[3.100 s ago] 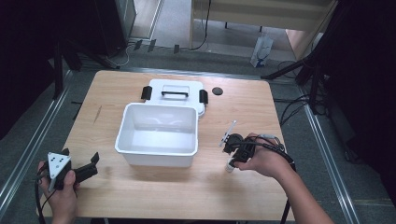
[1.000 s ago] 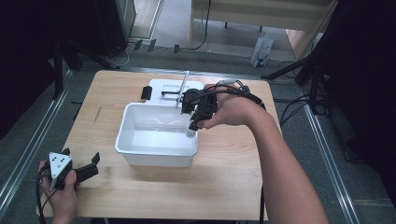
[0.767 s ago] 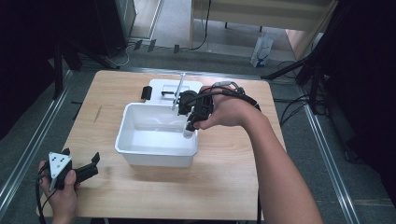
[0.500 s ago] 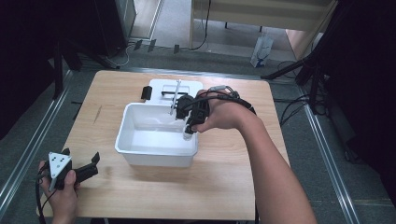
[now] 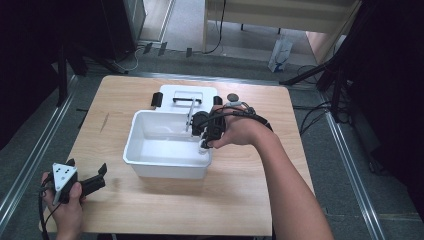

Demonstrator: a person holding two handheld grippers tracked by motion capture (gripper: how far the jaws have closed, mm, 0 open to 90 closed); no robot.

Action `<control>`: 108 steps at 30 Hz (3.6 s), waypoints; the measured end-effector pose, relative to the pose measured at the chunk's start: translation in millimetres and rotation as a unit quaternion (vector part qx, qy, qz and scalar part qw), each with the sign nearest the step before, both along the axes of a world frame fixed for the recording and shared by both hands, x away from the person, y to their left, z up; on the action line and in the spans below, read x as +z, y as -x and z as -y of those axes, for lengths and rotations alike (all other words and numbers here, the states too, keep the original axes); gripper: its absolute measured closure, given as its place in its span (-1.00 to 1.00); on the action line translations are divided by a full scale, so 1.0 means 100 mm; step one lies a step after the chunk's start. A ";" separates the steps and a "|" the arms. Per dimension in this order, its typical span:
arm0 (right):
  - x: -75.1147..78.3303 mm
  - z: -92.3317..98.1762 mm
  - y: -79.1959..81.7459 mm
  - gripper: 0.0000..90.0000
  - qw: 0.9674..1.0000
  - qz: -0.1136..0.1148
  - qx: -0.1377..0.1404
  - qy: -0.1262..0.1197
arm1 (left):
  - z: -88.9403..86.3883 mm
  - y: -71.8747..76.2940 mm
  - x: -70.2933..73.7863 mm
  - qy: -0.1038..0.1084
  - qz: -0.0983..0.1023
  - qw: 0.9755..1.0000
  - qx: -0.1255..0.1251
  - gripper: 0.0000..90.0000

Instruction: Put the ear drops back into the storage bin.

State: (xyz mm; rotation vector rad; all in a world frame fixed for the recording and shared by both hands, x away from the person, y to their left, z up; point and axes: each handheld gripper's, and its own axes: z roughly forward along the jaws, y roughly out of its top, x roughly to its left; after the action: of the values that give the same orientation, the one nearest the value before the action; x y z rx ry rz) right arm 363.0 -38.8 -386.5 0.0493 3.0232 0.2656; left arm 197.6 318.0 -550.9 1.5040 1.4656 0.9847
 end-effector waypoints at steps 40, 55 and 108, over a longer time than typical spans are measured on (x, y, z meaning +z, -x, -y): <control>-0.52 -0.21 -0.07 0.59 0.997 -0.017 -0.010 0.077 | -0.01 0.00 0.00 0.002 -0.002 1.000 -0.006 -0.98; -0.56 -0.21 -0.09 0.57 0.997 -0.020 -0.008 0.078 | -0.01 0.00 0.00 0.003 -0.002 1.000 -0.005 -0.98; -0.03 0.98 0.25 -1.00 0.992 0.057 -0.099 -0.049 | -0.02 -0.01 0.00 0.008 -0.005 1.000 -0.001 -0.98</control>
State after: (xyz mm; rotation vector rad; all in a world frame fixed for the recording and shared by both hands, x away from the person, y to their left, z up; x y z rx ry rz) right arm 338.0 -137.0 -390.0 0.3295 2.8621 0.3841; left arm 199.1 319.7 -550.7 1.5011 1.4762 0.9641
